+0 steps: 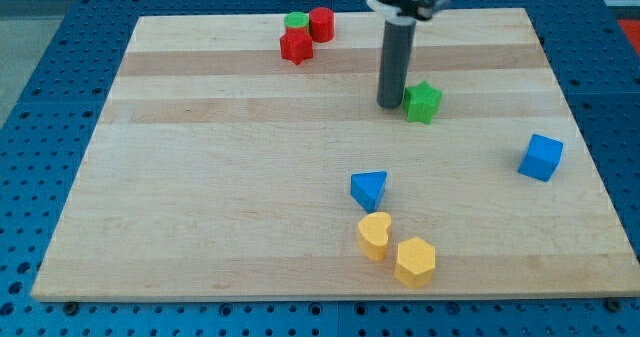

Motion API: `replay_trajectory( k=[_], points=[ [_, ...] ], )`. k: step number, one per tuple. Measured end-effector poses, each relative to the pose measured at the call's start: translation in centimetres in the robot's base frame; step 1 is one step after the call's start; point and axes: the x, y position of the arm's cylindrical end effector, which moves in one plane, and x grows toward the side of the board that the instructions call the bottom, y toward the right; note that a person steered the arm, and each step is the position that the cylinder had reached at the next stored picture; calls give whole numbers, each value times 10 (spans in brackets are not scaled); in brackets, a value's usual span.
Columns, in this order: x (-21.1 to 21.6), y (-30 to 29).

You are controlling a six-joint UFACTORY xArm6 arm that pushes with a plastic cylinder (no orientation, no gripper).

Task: Put green star top of blue triangle

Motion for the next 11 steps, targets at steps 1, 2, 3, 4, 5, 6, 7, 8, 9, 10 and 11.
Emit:
replay_trajectory(
  k=[1, 2, 3, 4, 5, 6, 7, 8, 9, 10, 11],
  points=[
    [4, -6],
    [59, -3],
    [85, 20],
    [60, 56],
    [23, 48],
    [-17, 3],
    [-54, -40],
    [-47, -42],
    [-11, -15],
    [0, 35],
    [-27, 78]
  ],
)
